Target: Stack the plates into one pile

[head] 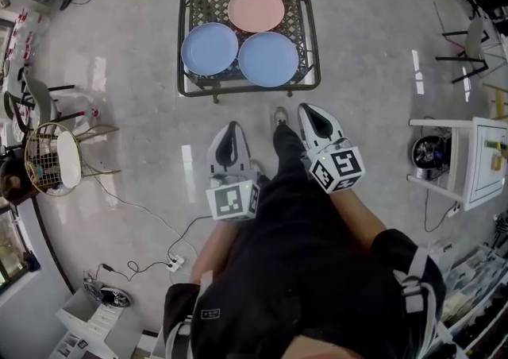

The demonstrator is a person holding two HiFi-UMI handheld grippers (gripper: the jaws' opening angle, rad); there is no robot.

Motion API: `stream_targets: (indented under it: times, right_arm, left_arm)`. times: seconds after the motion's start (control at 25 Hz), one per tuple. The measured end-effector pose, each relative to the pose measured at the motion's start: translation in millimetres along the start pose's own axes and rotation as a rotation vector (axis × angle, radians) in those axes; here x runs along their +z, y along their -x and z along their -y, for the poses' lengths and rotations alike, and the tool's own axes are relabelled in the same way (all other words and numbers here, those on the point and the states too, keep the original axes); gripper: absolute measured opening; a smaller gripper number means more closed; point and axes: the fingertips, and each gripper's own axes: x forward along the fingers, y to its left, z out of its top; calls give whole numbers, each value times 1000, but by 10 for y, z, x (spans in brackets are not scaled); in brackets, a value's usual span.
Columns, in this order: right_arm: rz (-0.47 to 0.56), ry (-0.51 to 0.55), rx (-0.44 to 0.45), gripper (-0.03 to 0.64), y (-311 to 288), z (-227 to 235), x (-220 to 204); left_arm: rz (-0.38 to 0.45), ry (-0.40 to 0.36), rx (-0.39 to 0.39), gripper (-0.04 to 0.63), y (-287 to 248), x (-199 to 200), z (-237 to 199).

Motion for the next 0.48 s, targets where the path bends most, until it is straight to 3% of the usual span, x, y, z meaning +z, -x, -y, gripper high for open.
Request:
stream_targets:
  times: [0.48]
  right_arm:
    - [-50, 21, 57, 9, -1076, 1024, 403]
  left_arm:
    - [-26, -24, 84, 15, -1409, 204, 94]
